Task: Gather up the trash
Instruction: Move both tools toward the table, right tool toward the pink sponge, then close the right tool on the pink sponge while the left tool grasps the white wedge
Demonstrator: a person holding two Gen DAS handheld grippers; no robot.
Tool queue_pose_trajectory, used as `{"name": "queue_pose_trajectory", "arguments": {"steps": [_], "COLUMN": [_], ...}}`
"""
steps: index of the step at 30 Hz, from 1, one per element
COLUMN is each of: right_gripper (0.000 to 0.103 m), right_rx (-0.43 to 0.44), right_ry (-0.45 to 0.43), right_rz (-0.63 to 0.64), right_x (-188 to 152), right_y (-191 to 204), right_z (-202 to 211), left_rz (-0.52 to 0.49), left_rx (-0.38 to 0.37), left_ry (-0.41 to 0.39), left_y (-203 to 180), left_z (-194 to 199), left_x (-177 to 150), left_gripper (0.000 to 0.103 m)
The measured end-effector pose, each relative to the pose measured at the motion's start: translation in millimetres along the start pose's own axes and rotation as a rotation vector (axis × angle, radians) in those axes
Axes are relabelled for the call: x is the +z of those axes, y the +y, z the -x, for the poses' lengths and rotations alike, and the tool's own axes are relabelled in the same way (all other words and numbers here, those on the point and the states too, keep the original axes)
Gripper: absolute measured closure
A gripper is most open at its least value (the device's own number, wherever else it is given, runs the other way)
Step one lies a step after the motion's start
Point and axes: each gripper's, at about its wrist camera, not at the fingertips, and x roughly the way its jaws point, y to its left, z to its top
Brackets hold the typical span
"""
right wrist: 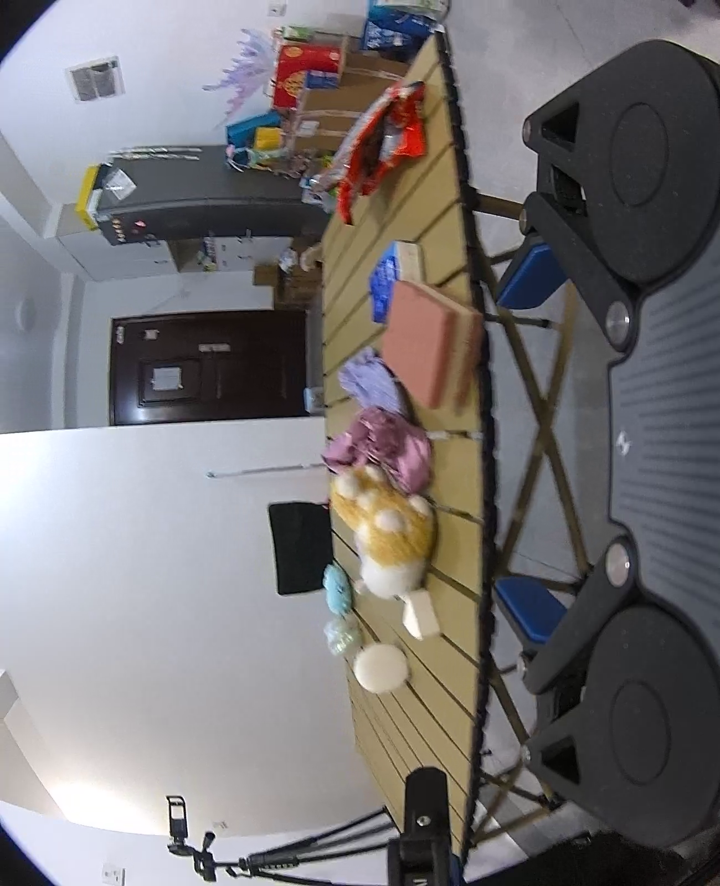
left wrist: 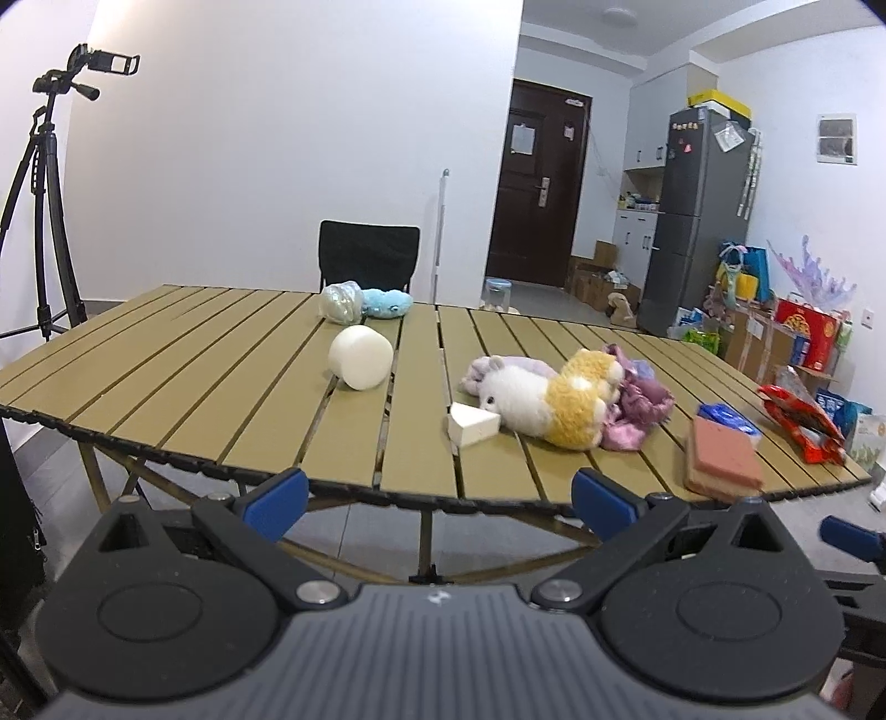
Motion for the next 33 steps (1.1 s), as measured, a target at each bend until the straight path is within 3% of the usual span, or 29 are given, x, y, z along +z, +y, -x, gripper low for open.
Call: {"name": "queue_pose_trajectory", "arguments": {"steps": [12, 27, 29, 31, 33], "right_gripper": [0.0, 0.0, 0.003, 0.014, 0.015], "right_rx": [-0.097, -0.194, -0.217, -0.223, -0.209], "right_ry": [-0.094, -0.041, -0.032, -0.014, -0.018], "right_rz": [0.035, 0.02, 0.036, 0.029, 0.001], "right_x": [24, 16, 13, 11, 11], "right_y": [-19, -38, -37, -40, -44], "right_z": [-51, -139, -149, -157, -158], "left_rz": [0.005, -0.042, -0.073, -0.08, -0.074], "left_rx": [0.037, 0.046, 0.055, 0.058, 0.056], "left_ry": [-0.015, 0.048, 0.063, 0.081, 0.098], "left_y": [7, -1, -5, -6, -8], "left_z": [-45, -100, -109, -118, -129], "left_x": [26, 31, 29, 27, 26], "left_gripper": [0.0, 0.0, 0.0, 0.0, 0.0]}}
